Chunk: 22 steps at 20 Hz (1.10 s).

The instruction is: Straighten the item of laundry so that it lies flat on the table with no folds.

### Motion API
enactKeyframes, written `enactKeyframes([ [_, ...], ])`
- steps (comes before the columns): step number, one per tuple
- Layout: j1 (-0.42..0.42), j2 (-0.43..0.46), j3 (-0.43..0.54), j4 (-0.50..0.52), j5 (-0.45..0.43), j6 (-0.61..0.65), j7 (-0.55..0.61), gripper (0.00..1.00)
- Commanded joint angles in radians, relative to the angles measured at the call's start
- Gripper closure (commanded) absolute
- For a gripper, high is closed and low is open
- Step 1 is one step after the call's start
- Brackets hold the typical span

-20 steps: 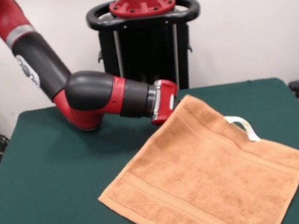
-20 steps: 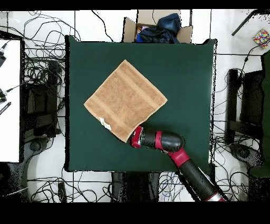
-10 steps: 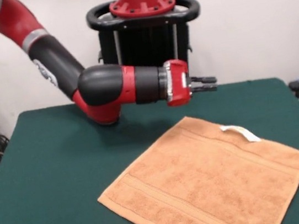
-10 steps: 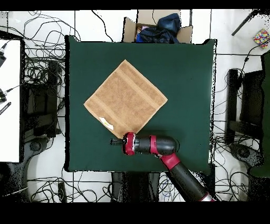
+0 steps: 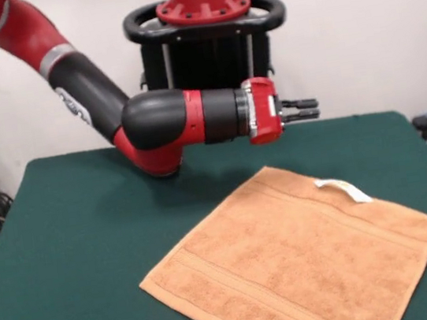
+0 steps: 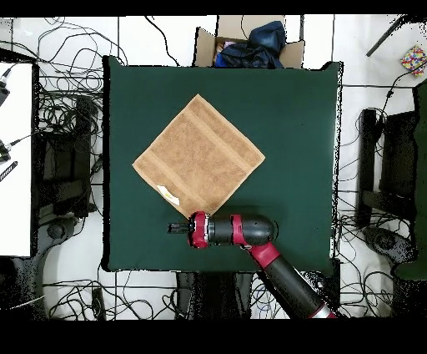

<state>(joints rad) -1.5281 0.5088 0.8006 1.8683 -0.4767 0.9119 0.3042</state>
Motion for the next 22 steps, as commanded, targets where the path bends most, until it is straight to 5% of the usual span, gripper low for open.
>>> enactKeyframes([
  [1, 0.061, -0.038, 0.002, -0.089, -0.036, 0.003, -0.08, 1.0],
  [12, 0.213, -0.392, 0.076, 0.091, -0.071, -0.194, 0.252, 1.0],
  [22, 0.262, -0.467, 0.03, 0.109, -0.014, -0.217, 0.179, 1.0],
])
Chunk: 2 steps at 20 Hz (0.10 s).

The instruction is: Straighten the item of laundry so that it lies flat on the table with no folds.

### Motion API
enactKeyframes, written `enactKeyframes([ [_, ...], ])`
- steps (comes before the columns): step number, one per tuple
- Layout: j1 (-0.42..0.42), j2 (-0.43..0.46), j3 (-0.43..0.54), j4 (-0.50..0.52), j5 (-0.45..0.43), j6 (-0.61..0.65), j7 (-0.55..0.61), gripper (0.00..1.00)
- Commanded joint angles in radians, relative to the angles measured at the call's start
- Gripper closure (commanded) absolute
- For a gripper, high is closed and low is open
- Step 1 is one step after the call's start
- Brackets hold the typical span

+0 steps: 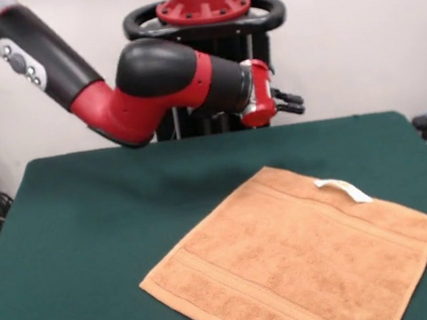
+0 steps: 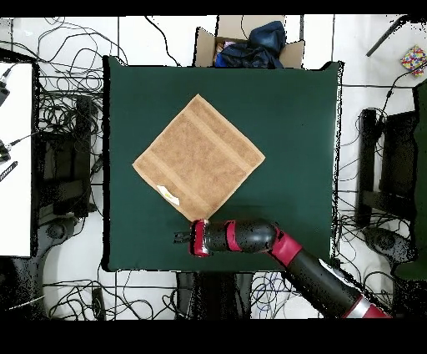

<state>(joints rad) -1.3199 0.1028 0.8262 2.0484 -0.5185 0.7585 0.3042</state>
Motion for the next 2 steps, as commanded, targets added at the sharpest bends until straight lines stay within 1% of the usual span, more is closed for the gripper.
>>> enactKeyframes([
  [1, 0.058, -0.065, 0.0, -0.072, 0.03, -0.065, 0.178, 1.0],
  [2, 0.062, -0.068, -0.005, -0.073, 0.032, -0.066, 0.176, 1.0],
])
